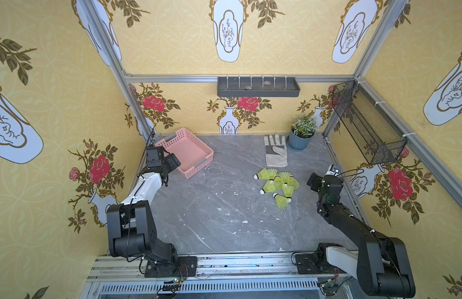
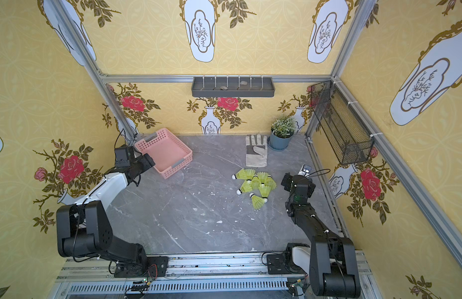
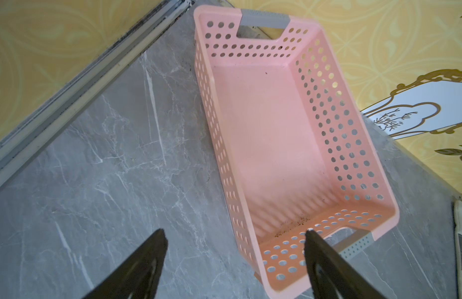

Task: Put the shuttlecocks into the storage box
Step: Move the storage box to the center of the board.

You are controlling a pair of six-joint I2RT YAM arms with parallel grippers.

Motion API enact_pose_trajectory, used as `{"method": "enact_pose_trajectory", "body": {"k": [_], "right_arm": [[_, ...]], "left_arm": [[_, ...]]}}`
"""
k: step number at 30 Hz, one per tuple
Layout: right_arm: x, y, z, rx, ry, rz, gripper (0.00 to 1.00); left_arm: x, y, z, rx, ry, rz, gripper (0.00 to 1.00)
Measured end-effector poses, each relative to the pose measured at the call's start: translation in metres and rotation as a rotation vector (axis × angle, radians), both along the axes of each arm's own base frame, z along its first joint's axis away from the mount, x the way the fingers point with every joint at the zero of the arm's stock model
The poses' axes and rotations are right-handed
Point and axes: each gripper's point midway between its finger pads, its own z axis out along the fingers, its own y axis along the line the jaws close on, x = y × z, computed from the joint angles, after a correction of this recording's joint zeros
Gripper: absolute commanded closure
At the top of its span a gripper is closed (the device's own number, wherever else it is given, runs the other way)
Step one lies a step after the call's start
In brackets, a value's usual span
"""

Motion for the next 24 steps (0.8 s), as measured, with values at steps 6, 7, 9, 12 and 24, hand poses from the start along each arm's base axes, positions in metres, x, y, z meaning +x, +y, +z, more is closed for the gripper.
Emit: {"method": "enact_pose_trajectory", "body": {"k": [6,7,9,12,24], "right_arm": [[0.009,0.008,0.01,0.033,0.016,0.034,0.02],[0.01,0.008,0.012,0.036,0.018,0.034,0.03],[0.013,0.013,0.018,0.05,0.025,0.054,0.03],[0.015,0.02,0.023,0.076,0.044,0.08,0.02],[0.004,0.051,0.026,0.107,0.115,0.186,0.02]], "left_arm": [[0.019,-0.005,-0.016,-0.077,0.032,-0.038,0.35],[0.02,-0.006,-0.018,-0.083,0.04,-0.044,0.35],[0.024,-0.009,-0.023,-0.101,0.05,-0.06,0.36],[0.027,-0.011,-0.029,-0.116,0.071,-0.067,0.38],[0.03,-0.011,-0.052,-0.131,0.148,-0.069,0.6]]}}
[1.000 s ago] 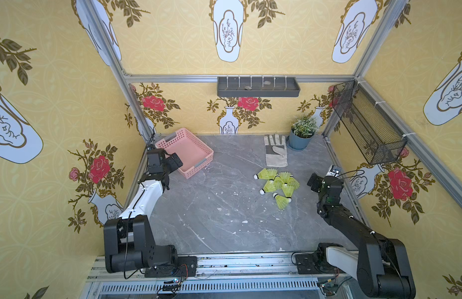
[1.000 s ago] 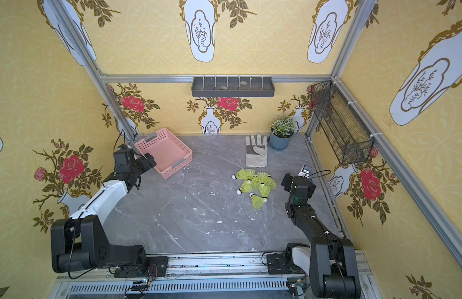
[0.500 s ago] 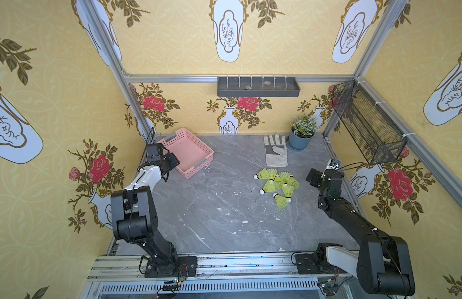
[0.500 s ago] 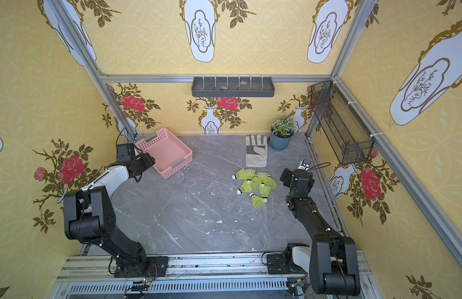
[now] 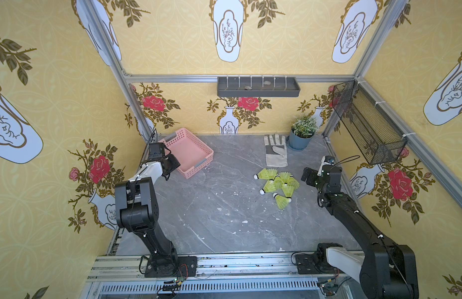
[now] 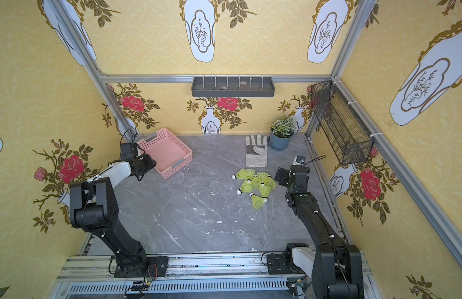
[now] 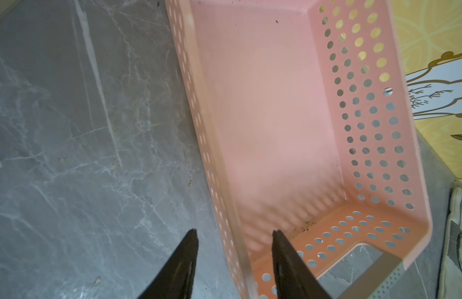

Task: Put the shuttlecocks into the storage box
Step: Move the storage box to the center of the board.

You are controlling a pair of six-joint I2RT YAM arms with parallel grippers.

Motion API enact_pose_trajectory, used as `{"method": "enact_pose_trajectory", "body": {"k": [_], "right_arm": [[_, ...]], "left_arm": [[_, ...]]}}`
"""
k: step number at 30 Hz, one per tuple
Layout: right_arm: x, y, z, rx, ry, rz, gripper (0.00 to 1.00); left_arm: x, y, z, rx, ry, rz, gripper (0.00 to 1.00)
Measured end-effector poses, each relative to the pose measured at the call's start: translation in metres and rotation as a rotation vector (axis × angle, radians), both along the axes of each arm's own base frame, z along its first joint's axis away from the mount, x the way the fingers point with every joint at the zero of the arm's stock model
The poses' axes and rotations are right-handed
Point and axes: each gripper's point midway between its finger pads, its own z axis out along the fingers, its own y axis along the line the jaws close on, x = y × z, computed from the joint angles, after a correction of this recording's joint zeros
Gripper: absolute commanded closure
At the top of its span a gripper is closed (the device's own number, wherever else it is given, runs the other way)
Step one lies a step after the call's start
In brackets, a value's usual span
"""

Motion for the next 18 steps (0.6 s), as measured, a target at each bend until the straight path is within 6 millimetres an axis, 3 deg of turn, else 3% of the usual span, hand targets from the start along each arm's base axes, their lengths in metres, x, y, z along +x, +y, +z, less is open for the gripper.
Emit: {"method": "enact_pose_trajectory", "body": {"k": [10,18], "right_arm": [[-0.007,0.014,-0.001,0.009,0.041,0.041,0.02],[-0.008,0.019,0.001,0.007,0.048,0.056,0.02]], "left_arm": [[-0.01,-0.011,0.002,-0.027,0.012,-0.054,0.9],[-0.04,-0.034,0.004,-0.045,0.039,-0.158,0.91]]}}
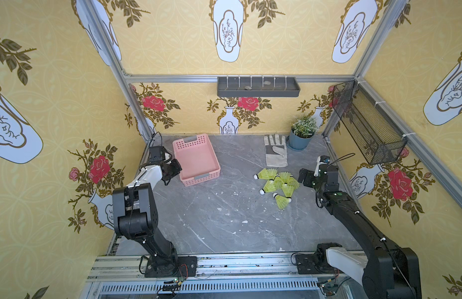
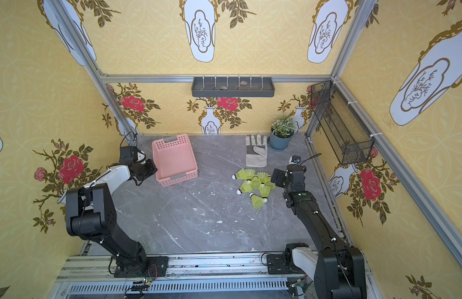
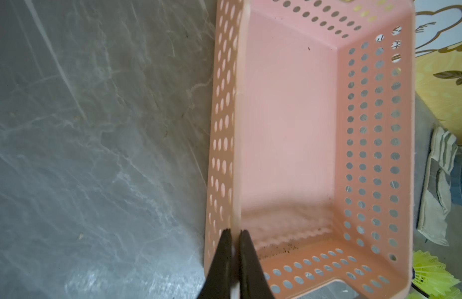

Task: Put the shuttlecocks into the storage box
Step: Move the storage box to the center of the board.

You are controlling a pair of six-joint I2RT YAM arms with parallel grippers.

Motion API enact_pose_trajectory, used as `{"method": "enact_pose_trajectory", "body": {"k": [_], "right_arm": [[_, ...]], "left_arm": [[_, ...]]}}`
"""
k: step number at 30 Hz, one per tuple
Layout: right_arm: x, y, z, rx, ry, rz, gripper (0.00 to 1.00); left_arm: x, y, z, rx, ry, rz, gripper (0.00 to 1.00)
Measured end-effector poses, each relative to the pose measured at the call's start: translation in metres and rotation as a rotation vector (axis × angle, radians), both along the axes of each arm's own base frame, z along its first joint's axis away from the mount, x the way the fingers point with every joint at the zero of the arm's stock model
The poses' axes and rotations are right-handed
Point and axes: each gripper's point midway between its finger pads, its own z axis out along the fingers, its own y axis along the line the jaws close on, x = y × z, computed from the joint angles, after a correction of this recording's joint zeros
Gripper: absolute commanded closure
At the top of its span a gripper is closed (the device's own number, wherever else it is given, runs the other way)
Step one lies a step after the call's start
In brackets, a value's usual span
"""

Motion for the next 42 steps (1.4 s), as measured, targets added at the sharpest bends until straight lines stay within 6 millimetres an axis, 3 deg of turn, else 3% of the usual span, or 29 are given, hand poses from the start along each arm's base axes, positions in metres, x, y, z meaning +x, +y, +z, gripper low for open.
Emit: {"method": "enact_pose_trajectory", "body": {"k": [21,33,42], "right_arm": [[-0.014,0.023,-0.016,0.038,0.106,0.057,0.02],[-0.033,0.061,-0.026,0.085,0.201,0.141,0.02],[-0.052,0.102,-0.032,0.125,0.261,0.211,0.03]], "left_arm": [[-0.102,-0.115,0.005,-0.051,0.019,-0.345,0.91],[-0.141,-0.134,0.001,-0.115,0.024,-0.312,0.87],[-0.147,-0.144,0.0,-0.154,0.009,-0.303,0.72]]}}
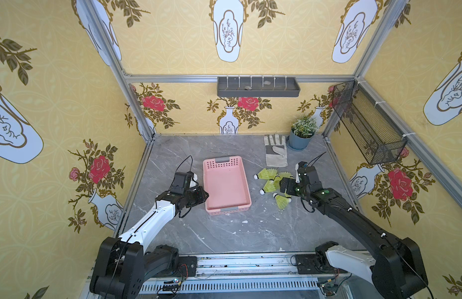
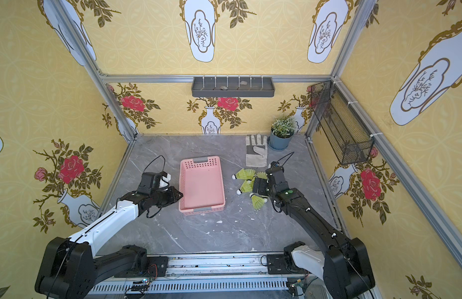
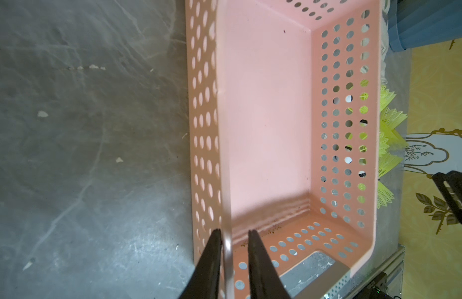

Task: Put the shuttlecocks into the storage box
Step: Move the storage box to the center of the board.

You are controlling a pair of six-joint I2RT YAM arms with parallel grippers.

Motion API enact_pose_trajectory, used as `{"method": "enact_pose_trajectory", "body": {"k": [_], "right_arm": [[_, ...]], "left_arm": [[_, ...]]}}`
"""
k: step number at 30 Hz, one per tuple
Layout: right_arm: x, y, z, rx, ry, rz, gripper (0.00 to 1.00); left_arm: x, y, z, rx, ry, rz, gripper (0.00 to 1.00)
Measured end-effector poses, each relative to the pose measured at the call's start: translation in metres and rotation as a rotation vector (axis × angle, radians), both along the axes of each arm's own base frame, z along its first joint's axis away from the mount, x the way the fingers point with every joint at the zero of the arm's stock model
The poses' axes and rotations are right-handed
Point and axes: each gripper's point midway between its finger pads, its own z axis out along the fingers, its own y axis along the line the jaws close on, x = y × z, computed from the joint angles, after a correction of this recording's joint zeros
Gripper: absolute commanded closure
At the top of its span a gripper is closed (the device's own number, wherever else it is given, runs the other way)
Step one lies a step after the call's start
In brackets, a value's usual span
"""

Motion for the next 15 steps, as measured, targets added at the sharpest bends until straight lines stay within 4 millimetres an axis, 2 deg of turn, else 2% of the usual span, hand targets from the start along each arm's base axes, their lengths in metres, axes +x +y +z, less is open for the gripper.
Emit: {"method": "enact_pose_trajectory", "body": {"k": [7,15], "right_arm": [[-0.01,0.034,-0.005,0.02,0.03,0.023,0.02],[-0.014,0.067,-0.022,0.058,0.094,-0.012,0.02]], "left_arm": [[0.009,0.001,0.001,0.023,-0.015,-0.004,0.73],[0.026,0.002,-0.002,0.085,-0.031,-0.026,0.77]]}}
